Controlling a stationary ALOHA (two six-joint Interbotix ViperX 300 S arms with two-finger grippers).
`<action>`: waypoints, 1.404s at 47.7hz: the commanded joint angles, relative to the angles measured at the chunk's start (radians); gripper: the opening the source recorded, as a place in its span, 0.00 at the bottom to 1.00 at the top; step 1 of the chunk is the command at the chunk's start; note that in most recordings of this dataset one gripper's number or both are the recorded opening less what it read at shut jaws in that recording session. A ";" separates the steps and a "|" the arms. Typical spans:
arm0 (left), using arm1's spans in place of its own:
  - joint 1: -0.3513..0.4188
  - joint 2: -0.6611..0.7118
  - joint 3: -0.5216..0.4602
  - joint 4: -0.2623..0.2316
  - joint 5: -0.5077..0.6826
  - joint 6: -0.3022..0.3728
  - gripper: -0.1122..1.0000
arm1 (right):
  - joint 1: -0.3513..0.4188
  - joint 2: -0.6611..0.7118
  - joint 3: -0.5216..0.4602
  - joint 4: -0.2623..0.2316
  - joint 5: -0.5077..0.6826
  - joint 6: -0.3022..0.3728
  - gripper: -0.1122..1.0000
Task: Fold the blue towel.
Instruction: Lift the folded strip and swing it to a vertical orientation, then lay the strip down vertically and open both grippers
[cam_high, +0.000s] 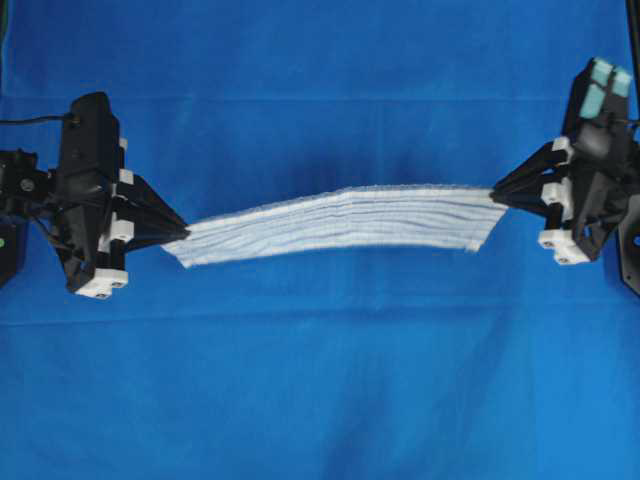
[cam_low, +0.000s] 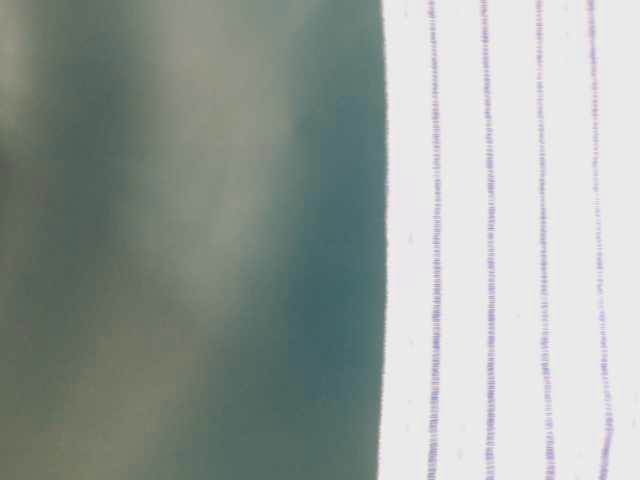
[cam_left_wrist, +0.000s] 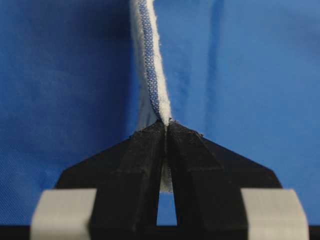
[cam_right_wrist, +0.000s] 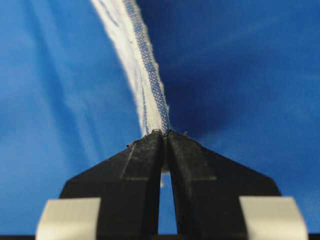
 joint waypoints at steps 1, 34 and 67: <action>-0.005 -0.008 -0.018 0.002 -0.002 -0.003 0.11 | 0.002 -0.005 -0.015 -0.011 -0.008 -0.002 0.15; -0.178 0.313 -0.261 0.002 -0.124 -0.005 0.11 | -0.272 0.152 -0.084 -0.135 -0.164 0.002 0.15; -0.230 0.632 -0.620 0.005 -0.137 0.002 0.11 | -0.391 0.541 -0.420 -0.290 -0.242 -0.011 0.15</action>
